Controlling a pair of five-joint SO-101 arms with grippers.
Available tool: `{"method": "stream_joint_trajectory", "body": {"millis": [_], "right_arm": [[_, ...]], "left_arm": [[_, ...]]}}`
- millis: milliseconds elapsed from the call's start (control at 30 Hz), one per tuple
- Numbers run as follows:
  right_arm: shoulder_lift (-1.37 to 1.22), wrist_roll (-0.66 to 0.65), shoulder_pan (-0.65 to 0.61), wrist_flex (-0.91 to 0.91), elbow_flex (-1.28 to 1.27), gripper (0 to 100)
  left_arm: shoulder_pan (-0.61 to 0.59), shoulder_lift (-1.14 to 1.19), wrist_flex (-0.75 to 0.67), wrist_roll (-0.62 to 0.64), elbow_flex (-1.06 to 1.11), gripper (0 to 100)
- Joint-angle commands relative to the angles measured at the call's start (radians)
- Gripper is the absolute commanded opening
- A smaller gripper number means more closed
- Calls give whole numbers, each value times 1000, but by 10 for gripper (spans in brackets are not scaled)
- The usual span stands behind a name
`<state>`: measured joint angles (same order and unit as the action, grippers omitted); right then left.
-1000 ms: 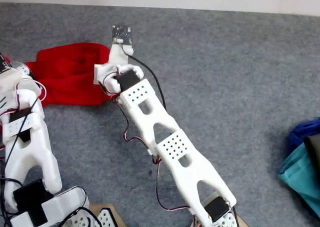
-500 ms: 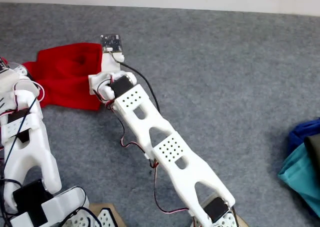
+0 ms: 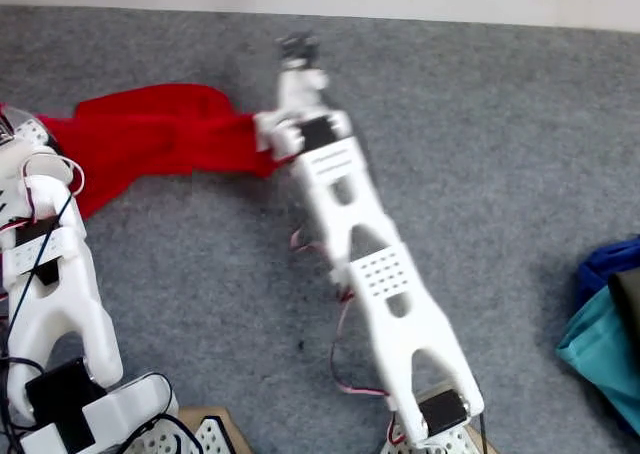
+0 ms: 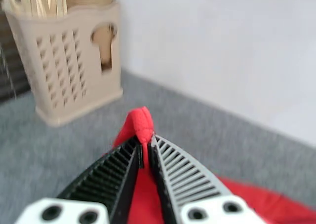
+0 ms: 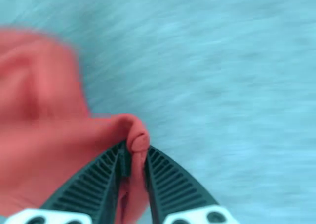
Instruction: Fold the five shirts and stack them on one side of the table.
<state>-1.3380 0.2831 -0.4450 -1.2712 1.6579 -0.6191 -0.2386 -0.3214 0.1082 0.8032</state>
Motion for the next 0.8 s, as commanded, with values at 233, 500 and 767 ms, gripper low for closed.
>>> {"method": "stream_joint_trajectory", "body": {"millis": [233,500,767], "right_arm": [[417,-64,196,-16,99,8],[748,-164,191,-137,97,8],[947,-166,191,-200,96,8]], "left_arm": [[42,-44,-420,-72,-54,8],[97,-47,-517,-239,-206,8],[102,-242,9,-155,-384,7]]}}
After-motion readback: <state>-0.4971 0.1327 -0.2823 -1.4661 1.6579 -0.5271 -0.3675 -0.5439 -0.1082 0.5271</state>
